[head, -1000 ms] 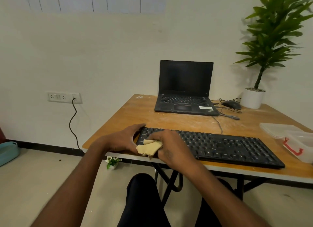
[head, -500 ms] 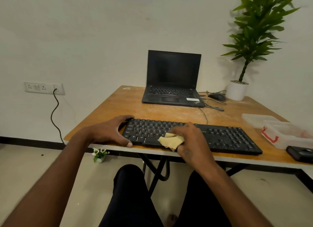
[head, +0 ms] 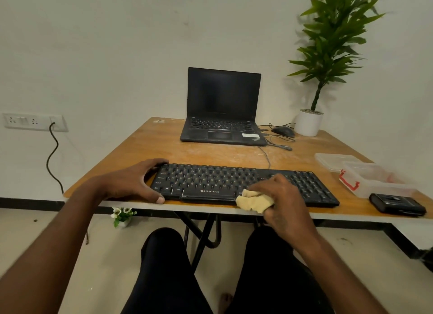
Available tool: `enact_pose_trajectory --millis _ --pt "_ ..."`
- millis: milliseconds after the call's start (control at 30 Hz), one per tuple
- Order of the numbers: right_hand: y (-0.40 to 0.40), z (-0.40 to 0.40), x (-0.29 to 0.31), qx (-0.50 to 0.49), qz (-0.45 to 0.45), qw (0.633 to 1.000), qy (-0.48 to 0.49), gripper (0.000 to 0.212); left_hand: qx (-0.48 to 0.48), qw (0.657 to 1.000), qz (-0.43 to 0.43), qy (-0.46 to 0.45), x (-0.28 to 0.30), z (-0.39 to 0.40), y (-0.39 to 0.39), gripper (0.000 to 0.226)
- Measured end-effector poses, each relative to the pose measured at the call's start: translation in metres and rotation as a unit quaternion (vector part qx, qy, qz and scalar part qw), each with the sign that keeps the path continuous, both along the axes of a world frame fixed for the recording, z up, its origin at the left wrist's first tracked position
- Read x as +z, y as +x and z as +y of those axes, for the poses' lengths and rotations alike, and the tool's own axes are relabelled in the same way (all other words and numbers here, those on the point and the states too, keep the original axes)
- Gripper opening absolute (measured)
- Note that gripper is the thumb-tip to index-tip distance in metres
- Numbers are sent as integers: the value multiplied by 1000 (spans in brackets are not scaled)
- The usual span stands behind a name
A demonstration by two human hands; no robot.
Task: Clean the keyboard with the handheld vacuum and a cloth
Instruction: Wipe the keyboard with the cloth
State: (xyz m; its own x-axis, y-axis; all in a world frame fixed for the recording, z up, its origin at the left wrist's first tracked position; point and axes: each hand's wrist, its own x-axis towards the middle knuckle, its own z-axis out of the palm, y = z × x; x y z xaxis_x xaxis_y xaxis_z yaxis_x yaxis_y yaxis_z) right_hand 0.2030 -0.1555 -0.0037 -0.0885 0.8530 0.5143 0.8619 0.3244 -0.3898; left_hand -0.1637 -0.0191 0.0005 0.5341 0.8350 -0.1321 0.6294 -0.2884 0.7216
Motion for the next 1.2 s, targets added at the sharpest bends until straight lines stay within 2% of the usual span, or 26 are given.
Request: enact_pose_trajectory --millis 100,367,600,800,933,1067,1200 --pt "8 0 -2 -9 6 1000 19 61 3 1000 -3 1 1 0 1 126" --pt "-12 7 -7 68 8 996 64 52 4 1000 -8 0 -3 3 -2 127" --pt "94 -10 1 15 19 1000 8 52 -3 1000 -15 0 -8 9 -3 127" --pt "156 -23 0 -82 53 995 13 72 0 1000 -13 4 -8 11 -7 124" --pt "148 -18 -7 -75 64 995 32 70 1 1000 -8 6 -9 13 -7 126" --pt "106 -6 -8 -34 65 997 27 64 -1 1000 -7 4 -10 15 -7 124" --pt "75 6 -5 10 35 999 31 60 -1 1000 -7 6 -12 17 -9 124"
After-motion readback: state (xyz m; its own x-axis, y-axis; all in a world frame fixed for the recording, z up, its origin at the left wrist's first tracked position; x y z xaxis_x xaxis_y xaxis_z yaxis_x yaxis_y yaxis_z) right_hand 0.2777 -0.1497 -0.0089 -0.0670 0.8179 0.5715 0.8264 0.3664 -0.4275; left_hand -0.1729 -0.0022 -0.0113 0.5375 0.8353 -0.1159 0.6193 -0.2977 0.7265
